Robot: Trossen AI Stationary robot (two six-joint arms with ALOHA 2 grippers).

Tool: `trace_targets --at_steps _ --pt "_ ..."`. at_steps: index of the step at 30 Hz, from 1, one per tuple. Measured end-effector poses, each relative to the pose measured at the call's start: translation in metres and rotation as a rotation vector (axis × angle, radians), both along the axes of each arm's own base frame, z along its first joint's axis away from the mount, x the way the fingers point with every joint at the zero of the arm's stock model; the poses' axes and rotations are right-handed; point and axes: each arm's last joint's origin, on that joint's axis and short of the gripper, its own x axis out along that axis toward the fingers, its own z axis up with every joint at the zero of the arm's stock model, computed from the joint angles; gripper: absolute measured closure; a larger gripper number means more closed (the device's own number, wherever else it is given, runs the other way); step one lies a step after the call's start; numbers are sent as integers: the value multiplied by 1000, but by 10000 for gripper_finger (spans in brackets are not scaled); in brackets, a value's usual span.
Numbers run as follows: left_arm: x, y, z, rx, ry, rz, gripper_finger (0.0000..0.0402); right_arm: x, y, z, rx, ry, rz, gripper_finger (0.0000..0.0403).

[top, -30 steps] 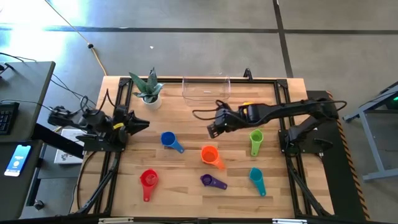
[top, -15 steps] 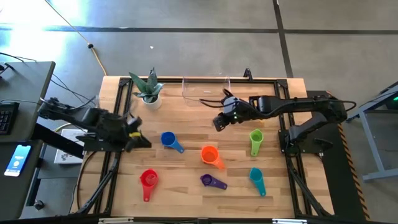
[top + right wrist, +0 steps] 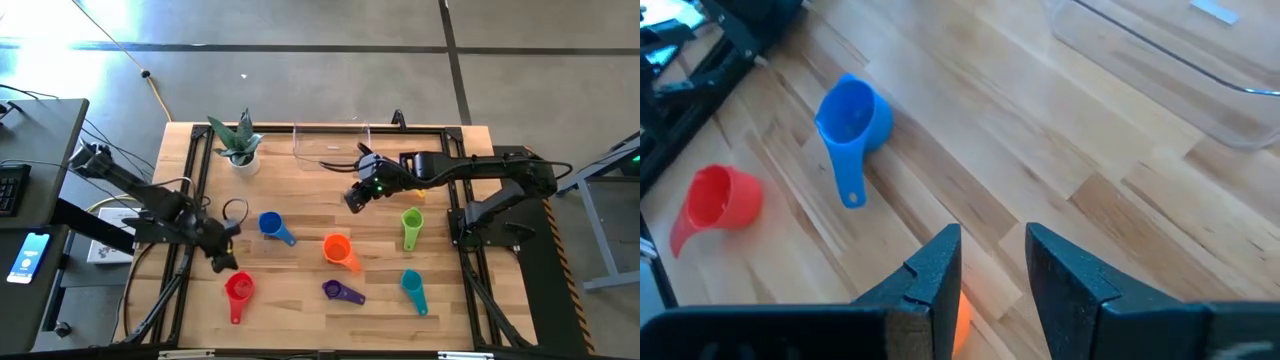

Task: Nest measuring cups in basket
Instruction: Stack the red measuring cup on top of the orange measuring cup

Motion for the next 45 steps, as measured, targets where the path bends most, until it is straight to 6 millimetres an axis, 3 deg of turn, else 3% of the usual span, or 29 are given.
trace_targets --at_steps 15,36,45 --pt "3 -28 -27 45 219 4 308 0 0 0 -30 13 43 297" --pt "17 -39 -58 121 364 68 308 0 1 -1 -16 12 56 297" --pt "19 -40 -60 105 377 111 317 0 1 -1 -29 15 72 297"
